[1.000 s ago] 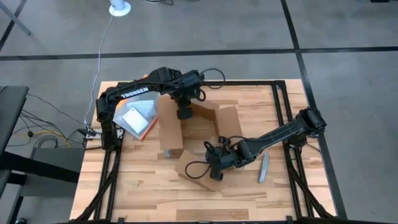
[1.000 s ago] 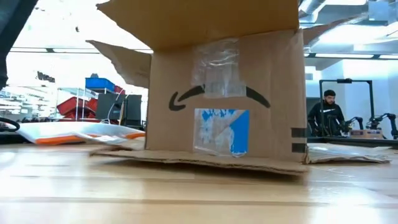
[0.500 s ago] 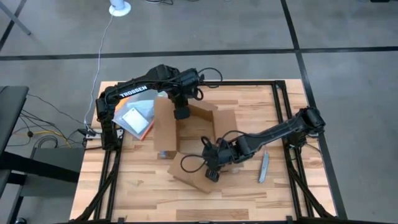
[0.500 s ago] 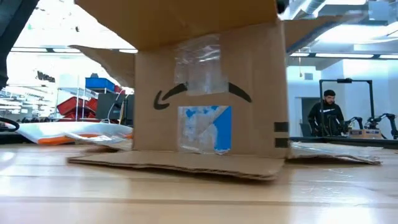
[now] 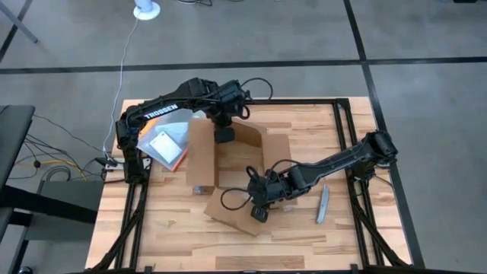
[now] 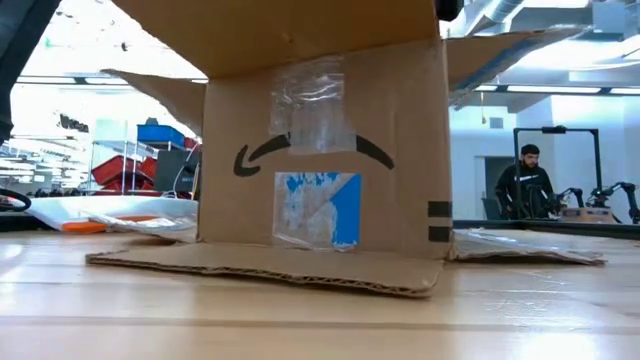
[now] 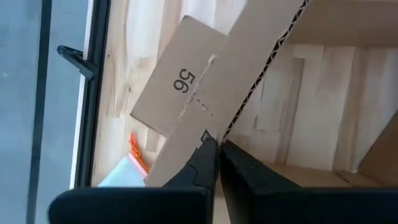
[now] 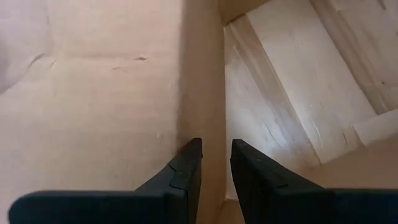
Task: Unpack boxes
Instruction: Break down the box using the silver cutter until it is completely flat
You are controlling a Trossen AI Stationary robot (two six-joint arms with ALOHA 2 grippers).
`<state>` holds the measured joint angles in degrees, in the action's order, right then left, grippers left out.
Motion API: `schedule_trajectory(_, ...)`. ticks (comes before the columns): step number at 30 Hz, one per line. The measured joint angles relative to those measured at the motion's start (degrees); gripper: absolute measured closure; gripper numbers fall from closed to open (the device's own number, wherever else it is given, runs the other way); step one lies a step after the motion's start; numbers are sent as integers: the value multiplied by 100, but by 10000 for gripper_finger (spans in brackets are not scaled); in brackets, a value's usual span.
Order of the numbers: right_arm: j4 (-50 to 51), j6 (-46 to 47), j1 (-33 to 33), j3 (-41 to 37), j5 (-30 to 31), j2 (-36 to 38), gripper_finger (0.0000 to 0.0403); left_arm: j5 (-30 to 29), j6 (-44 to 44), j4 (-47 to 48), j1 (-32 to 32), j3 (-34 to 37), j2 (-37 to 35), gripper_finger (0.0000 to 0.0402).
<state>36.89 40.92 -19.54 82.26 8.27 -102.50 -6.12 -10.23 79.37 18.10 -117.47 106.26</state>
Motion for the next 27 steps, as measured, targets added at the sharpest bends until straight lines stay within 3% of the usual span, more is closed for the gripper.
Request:
schedule_trajectory(4,8,3,-59,0,40,0,328,428,242,-28,-25,0,-192,401)
schedule_trajectory(10,-20,-21,-71,0,8,0,328,453,423,-32,-34,0,-392,401)
schedule_trajectory(18,-8,92,122,168,-673,2,328,449,644,77,-82,0,-595,401)
schedule_trajectory(23,140,550,324,168,-1889,0,328,456,608,165,-87,-2,-654,401)
schedule_trajectory(27,334,486,320,168,-1752,2,328,460,501,77,-87,-2,-656,401)
